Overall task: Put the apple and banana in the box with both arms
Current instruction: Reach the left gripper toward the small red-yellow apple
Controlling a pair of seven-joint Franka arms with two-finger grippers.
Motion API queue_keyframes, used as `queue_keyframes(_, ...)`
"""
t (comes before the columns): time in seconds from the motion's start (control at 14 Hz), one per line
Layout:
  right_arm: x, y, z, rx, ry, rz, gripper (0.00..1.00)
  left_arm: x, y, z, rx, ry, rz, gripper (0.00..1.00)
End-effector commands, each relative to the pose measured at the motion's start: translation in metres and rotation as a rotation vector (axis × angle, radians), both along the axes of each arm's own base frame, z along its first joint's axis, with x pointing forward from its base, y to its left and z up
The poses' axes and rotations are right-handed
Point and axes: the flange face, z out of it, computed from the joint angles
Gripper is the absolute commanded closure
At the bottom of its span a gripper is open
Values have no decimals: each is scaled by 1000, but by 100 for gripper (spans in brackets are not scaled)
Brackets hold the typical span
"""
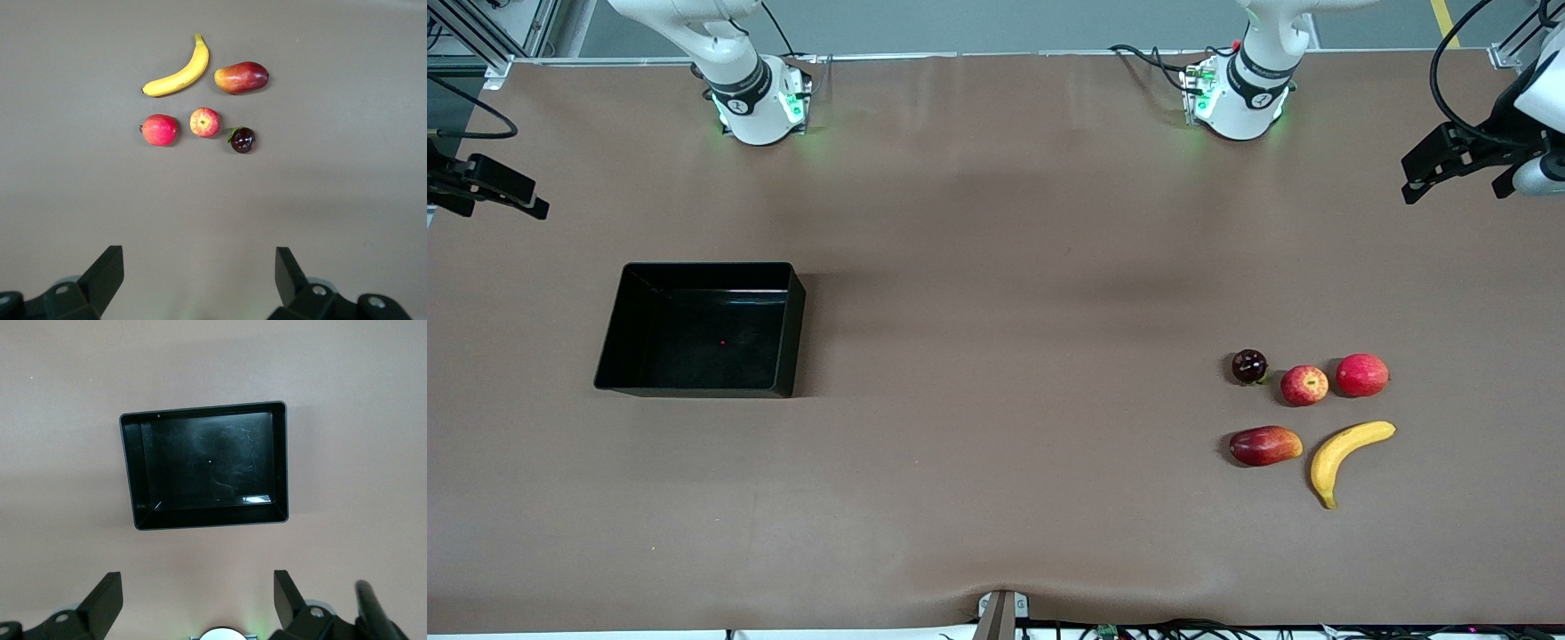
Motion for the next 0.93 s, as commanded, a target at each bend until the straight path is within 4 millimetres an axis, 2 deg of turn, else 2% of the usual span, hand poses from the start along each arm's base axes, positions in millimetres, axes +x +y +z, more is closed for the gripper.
queue_keyframes(0.0,4,-1,3,19,-5,5,0,-1,0,6,1,7,-4,0)
queue_keyframes(0.28,4,0,2,19,-2,7,0,5,3,-3,4,24,-3,0)
queue_keyframes(0.43,5,-1,1,17,-2,5,0,17,5,-19,0,46,-6,0)
queue_keyframes(0.5,6,-1,-1,18,1,-1,0,29,16,-32,-9,50,6,0)
queue_keyframes(0.57,14,-3,-15,18,24,-6,0,42,27,-47,-12,46,21,0)
queue_keyframes(0.64,18,-7,-22,19,36,-6,0,54,28,-63,-13,44,19,0)
queue_keyframes(0.71,19,-11,-24,21,40,-16,0,64,29,-83,-15,42,18,0)
queue_keyframes(0.85,22,-9,-20,5,31,-8,0,77,35,-129,-17,-8,20,0)
